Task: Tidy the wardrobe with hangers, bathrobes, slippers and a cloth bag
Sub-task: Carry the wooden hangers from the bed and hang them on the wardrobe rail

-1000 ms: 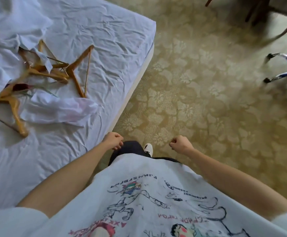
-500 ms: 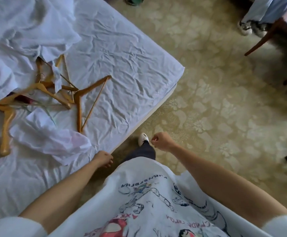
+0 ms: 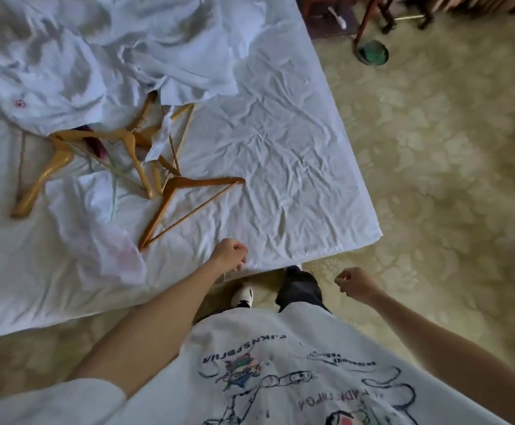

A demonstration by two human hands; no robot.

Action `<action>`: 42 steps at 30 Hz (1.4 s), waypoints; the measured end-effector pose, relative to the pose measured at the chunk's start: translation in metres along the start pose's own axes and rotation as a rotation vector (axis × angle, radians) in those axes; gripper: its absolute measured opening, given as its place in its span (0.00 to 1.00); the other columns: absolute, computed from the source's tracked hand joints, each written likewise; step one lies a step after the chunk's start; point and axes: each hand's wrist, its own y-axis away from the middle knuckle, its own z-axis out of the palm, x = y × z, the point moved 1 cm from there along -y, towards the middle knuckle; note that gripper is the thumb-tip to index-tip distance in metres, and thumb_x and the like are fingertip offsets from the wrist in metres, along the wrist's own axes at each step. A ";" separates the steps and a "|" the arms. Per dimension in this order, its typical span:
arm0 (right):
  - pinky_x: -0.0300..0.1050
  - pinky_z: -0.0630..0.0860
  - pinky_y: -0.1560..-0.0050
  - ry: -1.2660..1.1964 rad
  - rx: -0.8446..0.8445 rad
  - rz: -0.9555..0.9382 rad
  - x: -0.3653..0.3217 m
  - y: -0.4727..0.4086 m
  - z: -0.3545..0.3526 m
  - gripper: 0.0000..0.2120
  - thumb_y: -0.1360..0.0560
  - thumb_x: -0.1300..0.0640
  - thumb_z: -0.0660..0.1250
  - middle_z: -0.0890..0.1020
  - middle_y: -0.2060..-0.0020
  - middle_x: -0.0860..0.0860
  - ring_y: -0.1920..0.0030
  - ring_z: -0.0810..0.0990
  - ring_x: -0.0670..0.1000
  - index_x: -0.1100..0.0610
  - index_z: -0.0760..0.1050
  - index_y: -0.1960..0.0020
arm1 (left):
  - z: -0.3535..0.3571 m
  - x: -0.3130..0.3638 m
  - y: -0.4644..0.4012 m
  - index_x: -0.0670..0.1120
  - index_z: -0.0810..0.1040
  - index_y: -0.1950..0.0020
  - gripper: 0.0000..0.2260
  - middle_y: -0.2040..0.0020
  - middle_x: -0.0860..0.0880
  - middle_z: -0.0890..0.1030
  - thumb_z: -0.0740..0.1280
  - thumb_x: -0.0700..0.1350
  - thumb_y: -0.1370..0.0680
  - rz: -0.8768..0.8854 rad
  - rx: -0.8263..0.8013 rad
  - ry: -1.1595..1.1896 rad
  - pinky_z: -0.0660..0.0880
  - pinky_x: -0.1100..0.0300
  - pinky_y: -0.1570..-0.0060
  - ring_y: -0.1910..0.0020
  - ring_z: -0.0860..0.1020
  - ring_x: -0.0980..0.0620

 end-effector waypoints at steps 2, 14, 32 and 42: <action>0.52 0.81 0.53 0.031 -0.019 -0.075 -0.025 -0.032 -0.033 0.09 0.23 0.57 0.68 0.83 0.68 0.51 0.64 0.81 0.52 0.55 0.79 0.63 | -0.009 0.018 -0.010 0.43 0.81 0.51 0.08 0.59 0.45 0.85 0.64 0.43 0.20 -0.033 0.104 0.097 0.76 0.61 0.70 0.69 0.80 0.52; 0.43 0.79 0.57 0.240 -0.248 -0.553 -0.268 -0.165 -0.111 0.07 0.30 0.52 0.66 0.86 0.62 0.51 0.57 0.85 0.52 0.49 0.81 0.64 | -0.077 0.055 -0.059 0.46 0.80 0.55 0.06 0.59 0.47 0.85 0.65 0.43 0.20 -0.301 0.564 0.412 0.77 0.62 0.68 0.65 0.83 0.51; 0.45 0.79 0.53 0.413 -0.241 -0.807 -0.521 -0.304 0.061 0.04 0.26 0.52 0.71 0.86 0.57 0.51 0.53 0.84 0.52 0.50 0.83 0.53 | -0.226 -0.067 -0.262 0.45 0.77 0.37 0.15 0.39 0.45 0.79 0.69 0.43 0.23 -0.501 0.945 0.291 0.76 0.48 0.42 0.38 0.76 0.43; 0.46 0.77 0.52 0.595 -0.041 -0.949 -0.489 -0.320 0.135 0.18 0.26 0.52 0.72 0.80 0.50 0.49 0.50 0.81 0.53 0.51 0.76 0.37 | -0.290 -0.094 -0.352 0.42 0.75 0.35 0.14 0.40 0.40 0.82 0.64 0.47 0.18 -0.452 1.000 0.231 0.75 0.46 0.41 0.39 0.79 0.39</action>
